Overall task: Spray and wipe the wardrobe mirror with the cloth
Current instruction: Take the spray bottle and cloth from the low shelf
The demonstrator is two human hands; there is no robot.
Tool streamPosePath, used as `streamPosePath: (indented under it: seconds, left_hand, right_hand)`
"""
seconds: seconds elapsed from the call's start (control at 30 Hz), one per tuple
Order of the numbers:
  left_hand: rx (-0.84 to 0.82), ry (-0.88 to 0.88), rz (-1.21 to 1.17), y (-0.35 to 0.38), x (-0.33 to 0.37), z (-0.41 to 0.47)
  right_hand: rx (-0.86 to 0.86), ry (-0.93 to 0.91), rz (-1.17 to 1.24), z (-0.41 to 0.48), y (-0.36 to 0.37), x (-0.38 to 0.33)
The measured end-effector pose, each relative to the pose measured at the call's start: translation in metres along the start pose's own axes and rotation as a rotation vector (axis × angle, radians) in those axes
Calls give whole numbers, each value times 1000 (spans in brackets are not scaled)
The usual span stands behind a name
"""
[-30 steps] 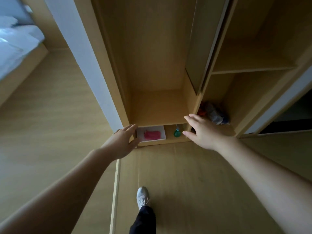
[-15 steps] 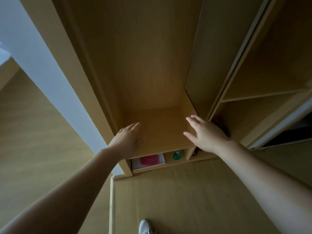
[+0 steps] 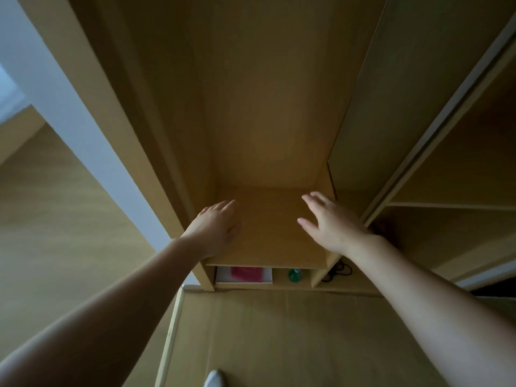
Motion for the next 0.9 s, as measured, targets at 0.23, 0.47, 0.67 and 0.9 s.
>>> streamPosePath:
  seconds: [0.23, 0.47, 0.67, 0.9]
  left_hand:
    - [20, -115, -35, 30, 30, -5]
    - [10, -123, -26, 62, 22, 13]
    - [-40, -134, -54, 112, -1, 16]
    - [-38, -139, -67, 190, -24, 29]
  right_hand:
    - [-63, -126, 26, 12, 21, 29]
    - [-42, -128, 54, 23, 67, 44]
    - [-80, -89, 97, 31, 121, 47]
    - [-79, -88, 162, 39, 193, 65]
Point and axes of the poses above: each hand's wrist, its own z-axis towards the middle knuckle, its own y-axis out of the palm, x = y × z, the point moved 3 cm from there along z, towards the middle knuckle, and after that the axes turned 1 degree about -x, right-handed, at the moved point
